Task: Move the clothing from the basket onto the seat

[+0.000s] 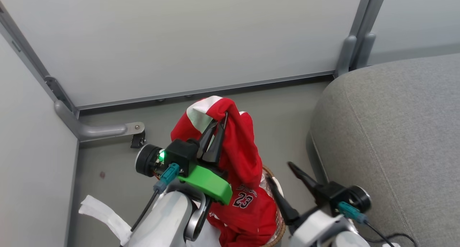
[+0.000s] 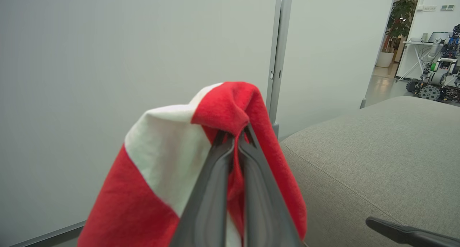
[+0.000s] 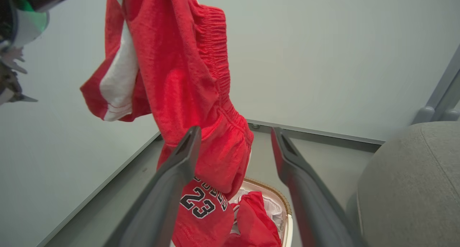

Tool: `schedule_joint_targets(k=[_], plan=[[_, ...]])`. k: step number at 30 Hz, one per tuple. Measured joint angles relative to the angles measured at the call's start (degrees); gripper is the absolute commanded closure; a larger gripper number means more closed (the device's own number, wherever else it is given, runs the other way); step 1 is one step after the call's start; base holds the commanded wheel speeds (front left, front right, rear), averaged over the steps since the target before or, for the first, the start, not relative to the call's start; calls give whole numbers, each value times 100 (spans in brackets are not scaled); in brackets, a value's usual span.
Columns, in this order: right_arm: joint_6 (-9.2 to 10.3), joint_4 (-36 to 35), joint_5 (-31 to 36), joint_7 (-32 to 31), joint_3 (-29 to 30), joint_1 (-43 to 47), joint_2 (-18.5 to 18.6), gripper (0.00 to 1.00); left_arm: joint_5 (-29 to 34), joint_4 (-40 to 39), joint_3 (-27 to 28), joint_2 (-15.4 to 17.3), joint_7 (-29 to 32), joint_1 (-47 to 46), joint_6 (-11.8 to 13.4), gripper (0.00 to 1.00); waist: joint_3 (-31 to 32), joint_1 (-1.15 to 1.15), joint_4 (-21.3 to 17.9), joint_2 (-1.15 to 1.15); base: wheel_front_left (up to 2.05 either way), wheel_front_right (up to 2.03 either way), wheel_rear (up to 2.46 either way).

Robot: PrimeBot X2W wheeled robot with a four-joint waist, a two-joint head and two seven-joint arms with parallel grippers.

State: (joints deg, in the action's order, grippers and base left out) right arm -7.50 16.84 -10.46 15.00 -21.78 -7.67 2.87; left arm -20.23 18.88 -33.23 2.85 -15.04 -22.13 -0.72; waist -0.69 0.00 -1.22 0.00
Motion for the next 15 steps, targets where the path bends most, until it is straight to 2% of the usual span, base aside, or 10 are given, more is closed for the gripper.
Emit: schedule_joint_targets(k=[6, 15], plan=[[-1, 171, -109, 1, -726, -684, -10, 0, -87, -2, -219, 0, 0, -1, 23, 100, -11, 0, 150, 0, 0, 0, 0], [-1, 743, 40, 1, -869, -1225, -9, 0, -254, 22, -533, 1, 0, -95, 73, 100, -30, 0, 399, 0, 0, 0, 0]])
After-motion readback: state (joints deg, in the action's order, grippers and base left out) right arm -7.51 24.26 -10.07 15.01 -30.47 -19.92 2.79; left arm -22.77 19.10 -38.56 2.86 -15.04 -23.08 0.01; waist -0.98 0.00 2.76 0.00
